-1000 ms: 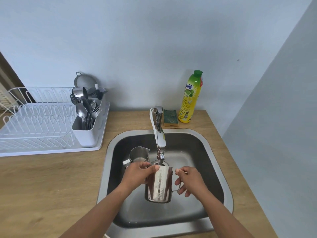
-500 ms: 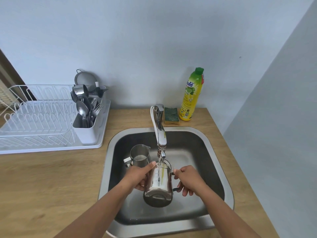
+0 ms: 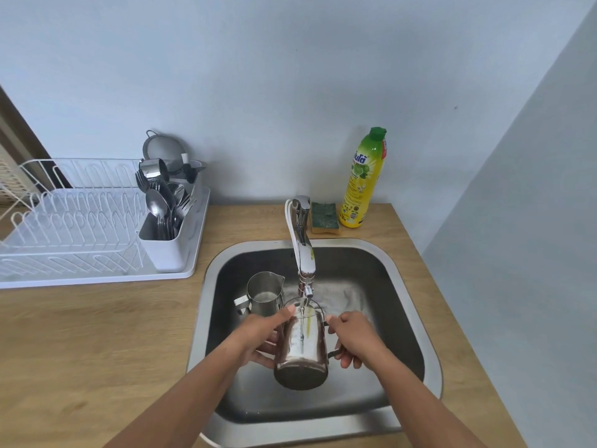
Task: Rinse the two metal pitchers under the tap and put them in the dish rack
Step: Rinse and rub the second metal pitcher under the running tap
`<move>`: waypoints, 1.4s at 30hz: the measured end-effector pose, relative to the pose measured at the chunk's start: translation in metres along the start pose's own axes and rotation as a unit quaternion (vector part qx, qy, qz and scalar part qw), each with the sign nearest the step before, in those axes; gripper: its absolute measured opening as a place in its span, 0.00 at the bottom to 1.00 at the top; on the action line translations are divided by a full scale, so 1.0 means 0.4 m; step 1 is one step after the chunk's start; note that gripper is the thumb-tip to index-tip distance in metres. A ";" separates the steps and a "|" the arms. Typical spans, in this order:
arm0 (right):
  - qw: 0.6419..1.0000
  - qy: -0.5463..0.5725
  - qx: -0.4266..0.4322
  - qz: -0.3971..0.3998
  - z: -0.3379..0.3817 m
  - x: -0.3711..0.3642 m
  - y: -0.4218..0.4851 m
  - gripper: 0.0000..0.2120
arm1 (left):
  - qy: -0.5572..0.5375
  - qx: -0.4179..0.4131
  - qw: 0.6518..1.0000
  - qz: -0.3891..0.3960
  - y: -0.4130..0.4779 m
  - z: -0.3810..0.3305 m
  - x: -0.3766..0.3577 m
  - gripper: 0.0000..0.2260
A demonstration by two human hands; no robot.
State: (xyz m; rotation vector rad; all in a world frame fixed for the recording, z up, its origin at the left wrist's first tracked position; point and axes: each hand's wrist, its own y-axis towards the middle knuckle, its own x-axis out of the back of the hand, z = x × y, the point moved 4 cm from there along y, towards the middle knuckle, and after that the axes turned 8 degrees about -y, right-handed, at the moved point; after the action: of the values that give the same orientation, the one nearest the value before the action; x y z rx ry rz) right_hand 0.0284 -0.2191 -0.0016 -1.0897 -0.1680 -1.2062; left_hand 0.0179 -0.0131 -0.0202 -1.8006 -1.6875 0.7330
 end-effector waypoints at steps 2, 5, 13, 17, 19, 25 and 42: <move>1.000 0.003 0.007 -0.005 -0.003 0.000 -0.003 0.17 | 0.003 -0.004 1.000 0.013 -0.002 -0.002 -0.006 0.20; 1.000 0.002 0.005 -0.007 -0.008 0.008 -0.010 0.16 | -0.018 -0.017 0.999 0.037 0.000 0.003 -0.018 0.16; 0.997 -0.053 0.022 -0.054 -0.003 0.053 -0.031 0.14 | -0.058 -0.043 0.994 0.086 0.030 0.006 -0.045 0.17; 0.994 -0.043 0.053 -0.082 0.009 0.065 -0.026 0.12 | -0.081 -0.077 0.990 0.080 0.033 -0.008 -0.053 0.19; 0.992 -0.034 0.067 -0.097 0.012 0.065 -0.018 0.11 | -0.084 -0.097 0.989 0.072 0.030 -0.015 -0.057 0.20; 0.987 0.008 0.113 -0.118 0.037 0.062 -0.004 0.10 | -0.104 -0.180 0.978 0.027 0.020 -0.034 -0.048 0.25; 0.976 0.138 0.161 -0.052 0.109 -0.001 0.016 0.07 | 0.049 -0.313 0.938 -0.139 -0.030 -0.049 0.067 0.34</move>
State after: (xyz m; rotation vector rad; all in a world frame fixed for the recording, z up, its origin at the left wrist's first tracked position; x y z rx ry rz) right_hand 0.0516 -0.1867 0.0169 -0.6303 -0.1998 -1.3571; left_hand 0.0253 0.0136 0.0015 -1.8792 -2.2063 -0.0374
